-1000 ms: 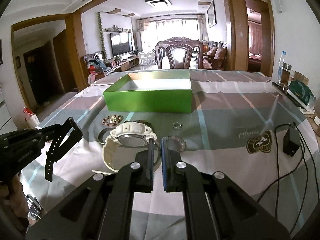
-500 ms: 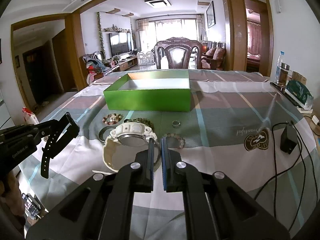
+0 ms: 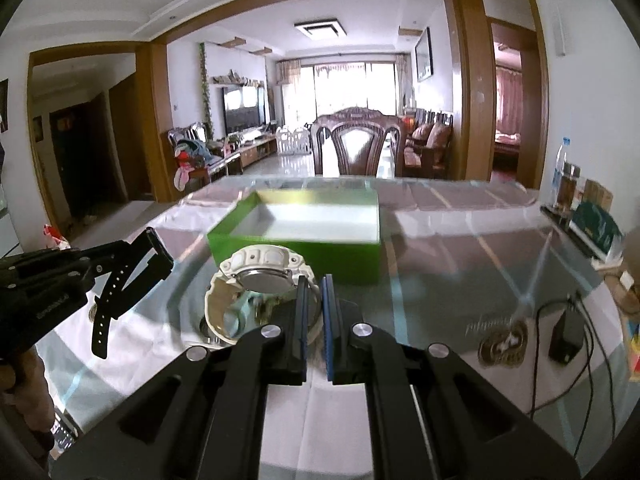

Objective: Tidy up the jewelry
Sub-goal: 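Carry the black watch with the left tool while the right tool carries the white watch into the green box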

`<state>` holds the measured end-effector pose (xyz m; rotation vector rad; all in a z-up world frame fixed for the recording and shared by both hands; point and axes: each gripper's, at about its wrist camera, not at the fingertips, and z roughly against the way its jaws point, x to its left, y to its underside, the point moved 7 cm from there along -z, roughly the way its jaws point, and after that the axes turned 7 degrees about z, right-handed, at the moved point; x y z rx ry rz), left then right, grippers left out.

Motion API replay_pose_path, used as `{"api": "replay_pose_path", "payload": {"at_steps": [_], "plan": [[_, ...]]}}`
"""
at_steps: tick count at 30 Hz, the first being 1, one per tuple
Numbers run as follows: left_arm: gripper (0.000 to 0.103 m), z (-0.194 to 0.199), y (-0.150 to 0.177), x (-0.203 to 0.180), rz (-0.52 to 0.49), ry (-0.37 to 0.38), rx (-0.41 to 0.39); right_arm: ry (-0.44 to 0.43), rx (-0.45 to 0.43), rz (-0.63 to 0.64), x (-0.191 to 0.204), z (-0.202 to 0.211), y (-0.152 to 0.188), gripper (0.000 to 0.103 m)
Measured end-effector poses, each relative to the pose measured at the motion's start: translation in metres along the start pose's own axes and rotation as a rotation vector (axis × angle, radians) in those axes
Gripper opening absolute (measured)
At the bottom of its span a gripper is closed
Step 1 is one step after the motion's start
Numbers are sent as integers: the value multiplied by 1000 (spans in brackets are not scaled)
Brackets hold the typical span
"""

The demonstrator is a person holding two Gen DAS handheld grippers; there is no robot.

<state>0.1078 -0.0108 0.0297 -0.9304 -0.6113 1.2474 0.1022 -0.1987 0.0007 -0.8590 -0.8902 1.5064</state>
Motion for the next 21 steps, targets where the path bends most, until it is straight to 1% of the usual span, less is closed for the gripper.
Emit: {"api": "replay_pose_path", "payload": {"at_steps": [6,11,14,16,18,21], "plan": [[2,-9,-19,-4,-19,7,-14,-1,-6,-3,-6,-11,-15,7],[2,-23,-43,-2,-9,12,-22,1,-15,11,-8,-26,-35,7],[2,-36,-63,0,-31,-7,-37,-16,-11,10,-11,-42,-52,7],[2,-45,-72,-2,-41,-7,-40,-30,-5,3,-15,-59,-66,7],[2,-61,-85,-4,-43,5,-29,-26,-2,1,-21,-73,-77,7],[2,-82,-96,-7,-35,9,-10,-35,9,-13,-27,-98,-93,7]]}}
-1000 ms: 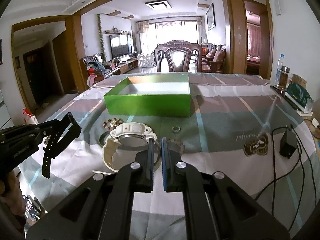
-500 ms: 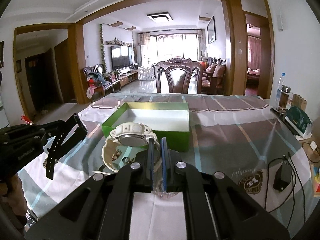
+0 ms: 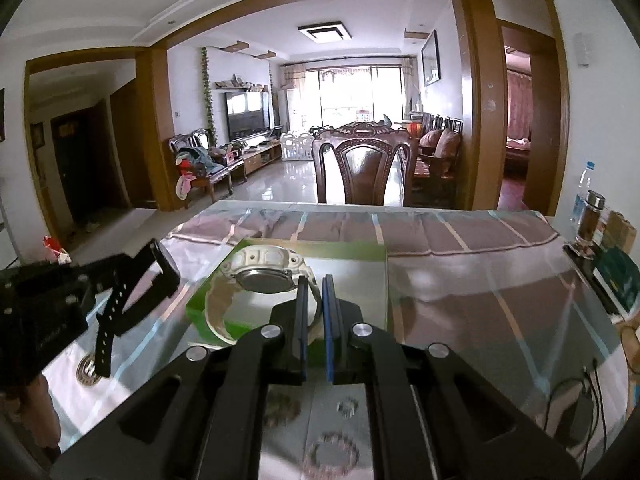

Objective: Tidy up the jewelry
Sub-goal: 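Carry the black watch with the left tool while the right tool carries the white watch into the green box, then open both tools to release the two watches inside the green box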

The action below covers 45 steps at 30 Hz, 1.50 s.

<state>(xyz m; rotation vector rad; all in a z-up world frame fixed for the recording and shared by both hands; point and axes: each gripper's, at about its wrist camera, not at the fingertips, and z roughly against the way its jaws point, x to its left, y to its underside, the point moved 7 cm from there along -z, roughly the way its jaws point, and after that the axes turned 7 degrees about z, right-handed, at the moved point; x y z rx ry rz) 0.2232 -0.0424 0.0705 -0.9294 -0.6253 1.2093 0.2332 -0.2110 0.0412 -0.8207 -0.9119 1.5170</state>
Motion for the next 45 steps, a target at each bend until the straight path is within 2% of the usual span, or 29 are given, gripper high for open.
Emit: {"api": "replay_pose_path", "payload": {"at_steps": [3,9,13,19,23,27,29,30,31,32,33,34,35,36,37,41,44,45], "plan": [[2,-28,-14,3,13,9,26,-25,29,-23,-5,-31,-7,7],[2,-98,-27,16,26,-18,95,1,105,-27,-14,-95,-8,7],[2,-152,-20,22,51,-1,191,0,181,-34,-20,-141,2,7],[2,-211,0,33,70,-29,274,12,276,-51,-24,-195,23,7],[2,-233,21,36,79,-34,320,20,312,-57,-24,-209,33,7],[3,-239,27,38,82,-37,333,35,327,-55,-25,-214,40,9],[4,-240,26,38,84,-36,335,48,327,-54,-26,-216,41,10],[5,-240,26,37,84,-33,337,70,321,-47,-28,-214,39,13],[6,-238,25,36,75,-29,334,80,321,-40,-29,-214,39,28],[22,-235,23,35,62,-42,325,96,321,-30,-30,-212,37,37],[55,-226,17,36,51,-71,295,121,294,-20,-31,-203,32,51],[70,-218,12,38,53,-85,261,138,263,-16,-33,-194,26,59],[82,-207,6,41,56,-103,211,151,229,-15,-35,-183,21,62],[82,-193,-2,44,59,-117,152,157,191,-16,-37,-165,15,67],[82,-167,-11,45,48,-119,87,155,176,-18,-38,-155,13,68],[87,-99,-16,47,23,-148,4,121,103,-33,-34,-87,15,68],[90,-36,0,46,4,-165,-63,91,68,-56,-25,-41,27,69],[90,-29,2,46,2,-166,-68,86,56,-53,-19,-22,34,70]]}}
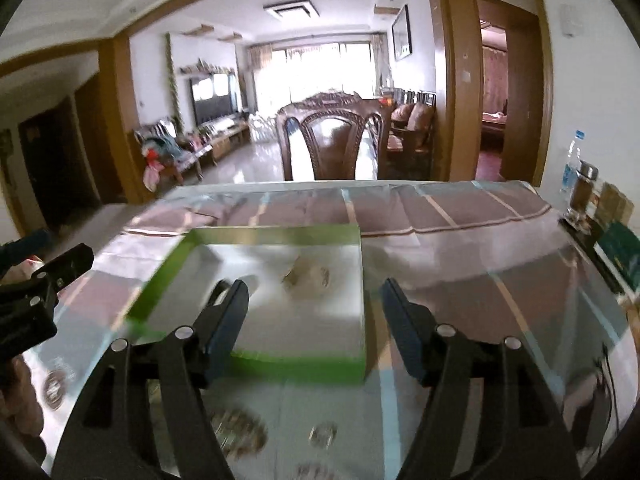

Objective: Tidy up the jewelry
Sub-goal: 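Open both tools to release the two watches inside the green box, then withdraw both tools from the box back toward the remaining jewelry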

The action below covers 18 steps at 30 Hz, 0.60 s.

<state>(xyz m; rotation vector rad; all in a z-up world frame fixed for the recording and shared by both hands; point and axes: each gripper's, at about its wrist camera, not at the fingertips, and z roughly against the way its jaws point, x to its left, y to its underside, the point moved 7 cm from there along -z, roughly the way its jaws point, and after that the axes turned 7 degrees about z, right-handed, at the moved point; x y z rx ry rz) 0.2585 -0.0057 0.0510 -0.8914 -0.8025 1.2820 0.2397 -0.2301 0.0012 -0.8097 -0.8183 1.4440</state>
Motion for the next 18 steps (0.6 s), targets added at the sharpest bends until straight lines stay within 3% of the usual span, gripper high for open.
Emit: {"api": "replay_pose_path", "payload": {"at_steps": [4,8,13,18], "plan": [[92,77,26,18,56,6,-58,7,-52,27,12,64,34,75],[92,129,64,39,178,23,-43,3,-46,21,22,103,71,75],[92,142,117,26,137,31,42,8,-12,36,40,129,117,75],[92,149,158,9,95,38,69,-18,-1,23,53,143,149,75]]}}
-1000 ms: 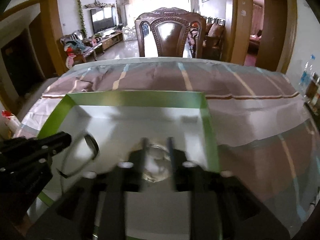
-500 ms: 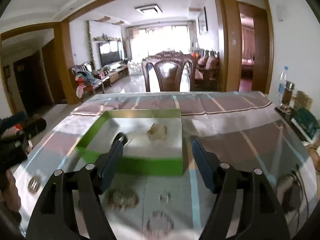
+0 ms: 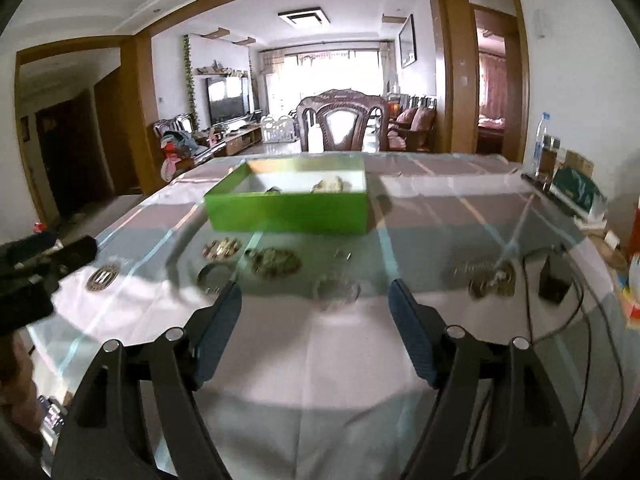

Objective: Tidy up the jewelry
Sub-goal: 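Withdraw both tools from the box back toward the remaining jewelry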

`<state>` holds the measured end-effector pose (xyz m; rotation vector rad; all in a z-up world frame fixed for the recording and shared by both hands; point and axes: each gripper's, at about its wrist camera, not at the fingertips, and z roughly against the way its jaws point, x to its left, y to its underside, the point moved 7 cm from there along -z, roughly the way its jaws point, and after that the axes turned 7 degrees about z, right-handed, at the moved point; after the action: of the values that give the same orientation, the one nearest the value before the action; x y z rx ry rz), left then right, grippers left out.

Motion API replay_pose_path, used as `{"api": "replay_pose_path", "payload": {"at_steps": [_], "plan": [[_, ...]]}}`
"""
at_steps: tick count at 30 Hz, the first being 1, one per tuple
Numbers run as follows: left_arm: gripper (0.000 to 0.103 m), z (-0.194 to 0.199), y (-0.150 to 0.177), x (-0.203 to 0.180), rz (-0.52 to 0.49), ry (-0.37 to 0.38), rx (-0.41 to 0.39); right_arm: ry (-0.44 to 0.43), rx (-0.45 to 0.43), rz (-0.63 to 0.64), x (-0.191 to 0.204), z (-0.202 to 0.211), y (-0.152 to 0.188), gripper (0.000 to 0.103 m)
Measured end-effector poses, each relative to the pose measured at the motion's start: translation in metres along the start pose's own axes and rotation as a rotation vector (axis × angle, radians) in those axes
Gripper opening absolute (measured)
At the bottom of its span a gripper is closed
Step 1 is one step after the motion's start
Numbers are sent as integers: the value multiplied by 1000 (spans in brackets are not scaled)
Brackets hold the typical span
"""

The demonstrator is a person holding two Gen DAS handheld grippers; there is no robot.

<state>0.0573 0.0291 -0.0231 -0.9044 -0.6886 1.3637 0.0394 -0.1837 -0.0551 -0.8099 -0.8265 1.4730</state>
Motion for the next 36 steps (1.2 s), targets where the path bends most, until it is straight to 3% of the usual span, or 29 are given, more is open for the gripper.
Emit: {"api": "replay_pose_path", "payload": {"at_steps": [6,19,36], "plan": [[92,-1,17,3,10,3,28,7,14,-17,-7,2,13,75],[92,-4,12,-11,-37,4,33,21,30,-21,-16,-5,13,75],[92,-47,-5,-20,-79,2,71,30,52,10,-20,-40,-8,75]]}}
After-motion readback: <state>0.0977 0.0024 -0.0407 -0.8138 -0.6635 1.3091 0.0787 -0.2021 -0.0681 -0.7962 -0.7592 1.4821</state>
